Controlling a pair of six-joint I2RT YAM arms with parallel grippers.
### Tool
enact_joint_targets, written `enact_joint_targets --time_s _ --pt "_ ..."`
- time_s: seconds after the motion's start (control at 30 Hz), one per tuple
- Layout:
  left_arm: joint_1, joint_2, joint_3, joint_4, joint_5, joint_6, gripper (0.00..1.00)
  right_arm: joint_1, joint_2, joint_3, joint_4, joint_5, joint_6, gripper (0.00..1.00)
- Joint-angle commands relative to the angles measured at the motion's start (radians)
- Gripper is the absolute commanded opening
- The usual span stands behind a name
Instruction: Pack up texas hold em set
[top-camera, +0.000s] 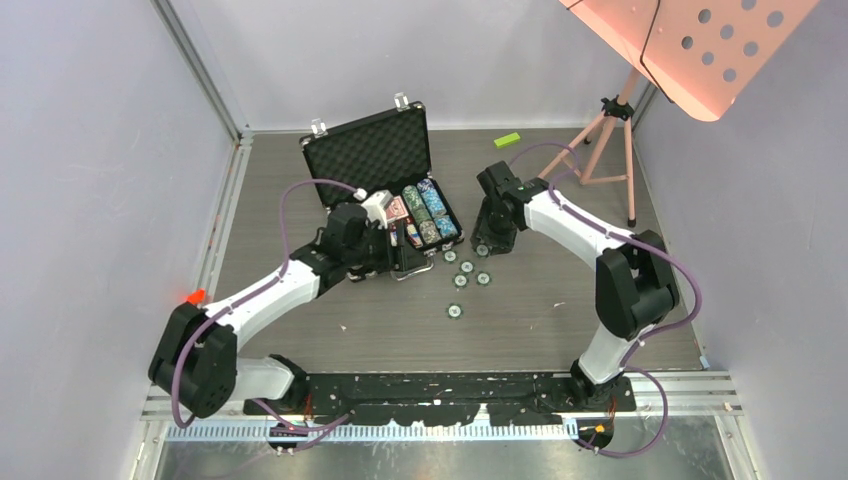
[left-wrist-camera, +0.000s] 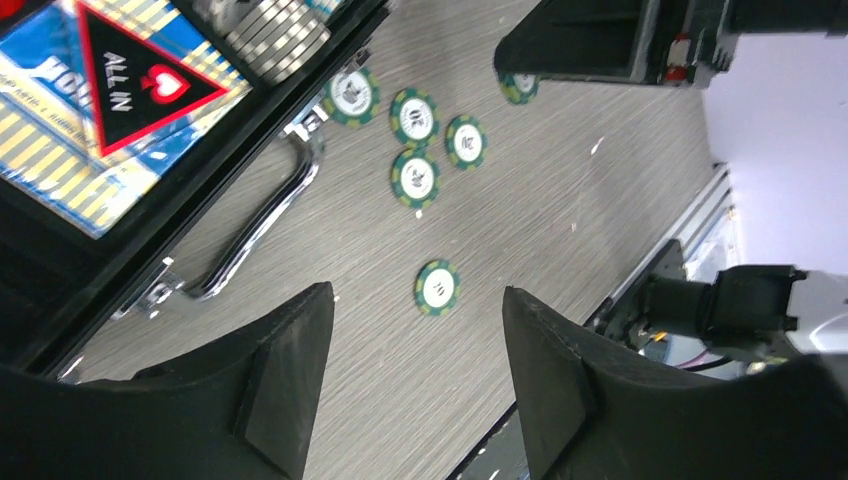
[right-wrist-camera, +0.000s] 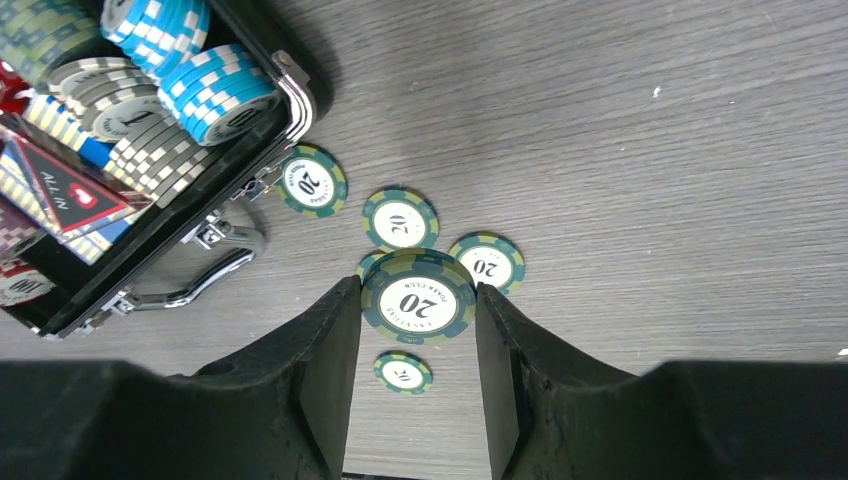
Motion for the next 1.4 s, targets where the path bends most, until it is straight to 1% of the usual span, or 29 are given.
enact_joint_targets --time_s 0.0,0.13,0.3,0.4,0.53,0.67,0.83,1.17,1.23,1.37 --pt "-0.042 0.017 0.008 0.208 -0.019 -0.063 0.68 -0.003 -0.071 0.038 0.026 -0.061 0.039 0.35" --pt "-0.107 0.031 -0.05 0.381 -0.123 -0.104 0.77 -0.003 -0.096 0.038 0.054 -0.12 0.081 0.35" --pt "-0.172 0.077 -0.063 0.51 -0.211 -0.099 0.8 -0.003 -0.121 0.032 0.093 -0.179 0.136 0.35" --pt "-0.19 0.119 -0.078 0.607 -0.236 -0.1 0.77 -0.003 -0.141 0.021 0.121 -0.2 0.161 0.35" --pt "-0.213 0.171 -0.076 0.676 -0.28 -0.102 0.69 -0.003 -0.155 0.017 0.138 -0.22 0.19 0.35" --pt "-0.221 0.222 -0.073 0.739 -0.32 -0.115 0.65 -0.001 -0.167 0.002 0.167 -0.248 0.213 0.35" --pt "-0.221 0.275 -0.047 0.803 -0.307 -0.131 0.59 -0.001 -0.177 -0.015 0.182 -0.263 0.223 0.35" --pt "-0.221 0.305 -0.004 0.798 -0.294 -0.13 0.55 0.0 -0.193 -0.037 0.192 -0.269 0.228 0.35" --pt "-0.221 0.313 0.007 0.785 -0.295 -0.132 0.52 0.0 -0.193 -0.044 0.199 -0.278 0.232 0.35" --pt "-0.221 0.33 0.025 0.768 -0.304 -0.141 0.45 0.003 -0.195 -0.054 0.21 -0.289 0.24 0.34"
